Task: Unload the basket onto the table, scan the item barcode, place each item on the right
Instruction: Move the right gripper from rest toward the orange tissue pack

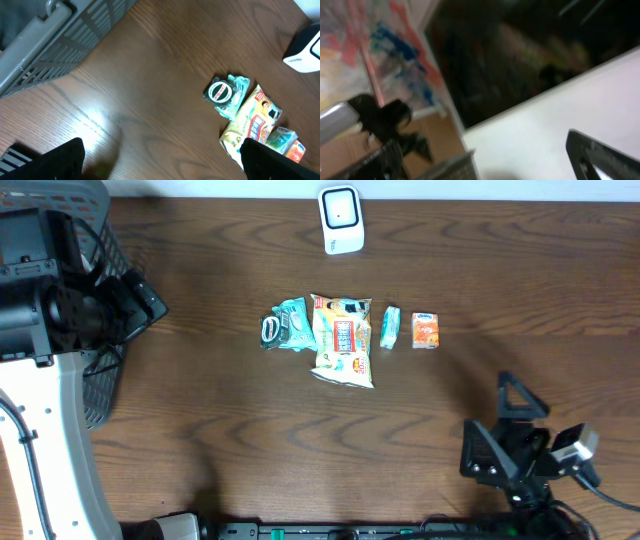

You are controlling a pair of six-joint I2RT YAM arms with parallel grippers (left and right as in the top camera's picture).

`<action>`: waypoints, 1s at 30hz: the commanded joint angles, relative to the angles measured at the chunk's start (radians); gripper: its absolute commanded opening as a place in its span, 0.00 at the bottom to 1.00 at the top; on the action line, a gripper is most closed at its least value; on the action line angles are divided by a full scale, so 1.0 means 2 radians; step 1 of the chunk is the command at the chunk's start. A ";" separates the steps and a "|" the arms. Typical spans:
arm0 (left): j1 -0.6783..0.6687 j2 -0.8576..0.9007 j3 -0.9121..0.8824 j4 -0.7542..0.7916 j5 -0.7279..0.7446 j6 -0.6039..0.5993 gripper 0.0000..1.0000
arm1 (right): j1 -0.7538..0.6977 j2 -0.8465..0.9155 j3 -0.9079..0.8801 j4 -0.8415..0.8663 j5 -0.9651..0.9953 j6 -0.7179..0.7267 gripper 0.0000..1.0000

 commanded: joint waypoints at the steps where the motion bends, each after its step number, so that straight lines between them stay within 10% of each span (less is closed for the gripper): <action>1: 0.002 -0.001 0.003 -0.001 -0.003 0.005 0.98 | 0.002 0.048 0.089 -0.067 0.022 -0.101 0.99; 16: 0.002 -0.001 0.003 -0.001 -0.003 0.005 0.98 | 0.014 0.493 0.502 -0.446 -0.051 -0.337 0.99; 30: 0.002 -0.001 0.003 -0.001 -0.003 0.005 0.98 | 0.016 0.792 0.698 -0.740 0.220 -0.414 0.99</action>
